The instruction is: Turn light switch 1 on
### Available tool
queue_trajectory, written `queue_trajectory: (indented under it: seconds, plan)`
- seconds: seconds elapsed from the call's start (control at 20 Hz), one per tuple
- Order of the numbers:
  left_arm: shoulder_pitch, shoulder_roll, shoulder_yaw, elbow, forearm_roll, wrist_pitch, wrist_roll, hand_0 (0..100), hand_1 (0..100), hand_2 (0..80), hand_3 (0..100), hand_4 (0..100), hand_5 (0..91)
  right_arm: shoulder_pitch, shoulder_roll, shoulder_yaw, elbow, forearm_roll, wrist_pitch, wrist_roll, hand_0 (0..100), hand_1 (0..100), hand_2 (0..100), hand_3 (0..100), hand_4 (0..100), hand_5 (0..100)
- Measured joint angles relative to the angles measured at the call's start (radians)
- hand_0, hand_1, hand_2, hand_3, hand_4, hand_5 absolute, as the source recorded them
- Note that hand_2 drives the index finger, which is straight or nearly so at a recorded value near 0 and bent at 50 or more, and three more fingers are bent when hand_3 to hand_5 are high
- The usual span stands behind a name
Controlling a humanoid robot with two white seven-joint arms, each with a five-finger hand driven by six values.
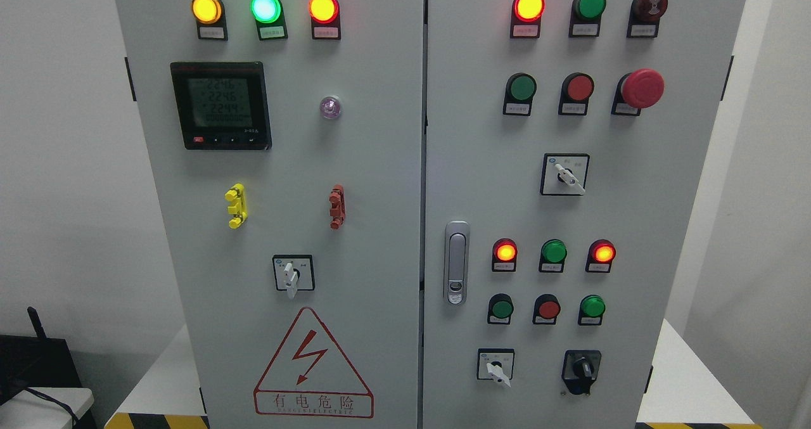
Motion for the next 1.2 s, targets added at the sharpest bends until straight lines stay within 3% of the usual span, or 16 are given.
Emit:
queue_trajectory:
  seconds: [1.2]
  plan:
    - [0.002,0.001,0.002,0.007,0.002,0.008,0.018,40,0,0.0,1,8,0.0,0.0,0.0,0.0,0.0,0.0,0.0,0.0,12,39,0,0,0,0]
